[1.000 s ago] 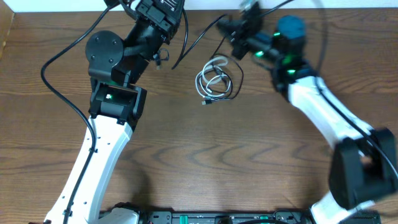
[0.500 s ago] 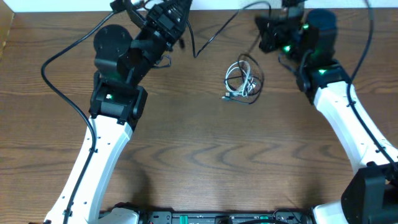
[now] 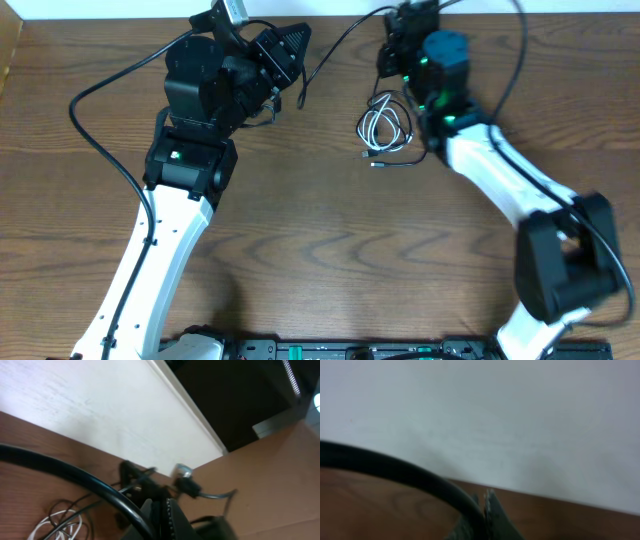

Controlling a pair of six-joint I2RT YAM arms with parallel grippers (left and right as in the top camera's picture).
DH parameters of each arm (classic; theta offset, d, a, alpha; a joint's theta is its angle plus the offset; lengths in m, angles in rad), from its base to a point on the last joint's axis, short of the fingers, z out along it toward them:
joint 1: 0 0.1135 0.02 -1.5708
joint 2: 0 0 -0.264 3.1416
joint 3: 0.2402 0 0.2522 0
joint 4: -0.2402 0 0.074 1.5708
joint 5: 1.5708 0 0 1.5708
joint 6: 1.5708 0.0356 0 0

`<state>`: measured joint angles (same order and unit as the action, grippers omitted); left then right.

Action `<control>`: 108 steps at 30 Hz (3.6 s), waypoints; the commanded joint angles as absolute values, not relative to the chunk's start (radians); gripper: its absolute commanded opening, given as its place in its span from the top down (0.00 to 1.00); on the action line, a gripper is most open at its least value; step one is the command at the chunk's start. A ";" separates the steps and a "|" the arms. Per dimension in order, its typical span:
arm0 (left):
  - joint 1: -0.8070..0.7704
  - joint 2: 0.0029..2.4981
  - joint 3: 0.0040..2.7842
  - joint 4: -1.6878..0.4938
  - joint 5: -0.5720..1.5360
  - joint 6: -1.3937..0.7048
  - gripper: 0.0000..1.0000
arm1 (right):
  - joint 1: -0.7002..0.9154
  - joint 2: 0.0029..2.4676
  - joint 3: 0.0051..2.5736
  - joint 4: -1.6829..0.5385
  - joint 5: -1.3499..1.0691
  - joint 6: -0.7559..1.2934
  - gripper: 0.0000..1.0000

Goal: Untangle cables

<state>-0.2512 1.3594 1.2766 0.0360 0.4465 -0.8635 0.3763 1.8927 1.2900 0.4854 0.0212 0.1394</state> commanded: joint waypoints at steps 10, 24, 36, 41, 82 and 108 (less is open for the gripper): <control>-0.249 1.352 1.293 0.022 0.453 -0.781 0.92 | 0.384 2.044 1.296 1.197 0.346 -0.274 0.99; -0.249 1.365 1.293 -0.054 0.474 -0.688 0.93 | 0.357 1.917 1.296 0.726 0.093 -0.216 0.99; -0.302 1.504 1.325 0.055 0.603 -0.658 0.92 | 0.134 1.531 1.296 0.109 -0.088 -0.012 0.99; -0.422 1.588 1.396 0.066 0.591 -0.600 0.92 | -0.040 1.397 1.296 -0.108 -0.152 0.051 0.99; -0.523 1.728 1.410 -0.357 0.423 -0.318 0.32 | -0.186 1.487 1.296 -0.615 -0.449 -0.117 0.84; -0.252 1.494 1.410 -0.558 0.373 -0.348 0.31 | 0.138 1.765 1.296 -0.958 -0.503 -0.424 0.76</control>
<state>-0.2523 1.5074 1.3968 -0.5549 0.3752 -0.3470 0.1360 1.7702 1.2919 -0.9527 -0.4942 -0.3935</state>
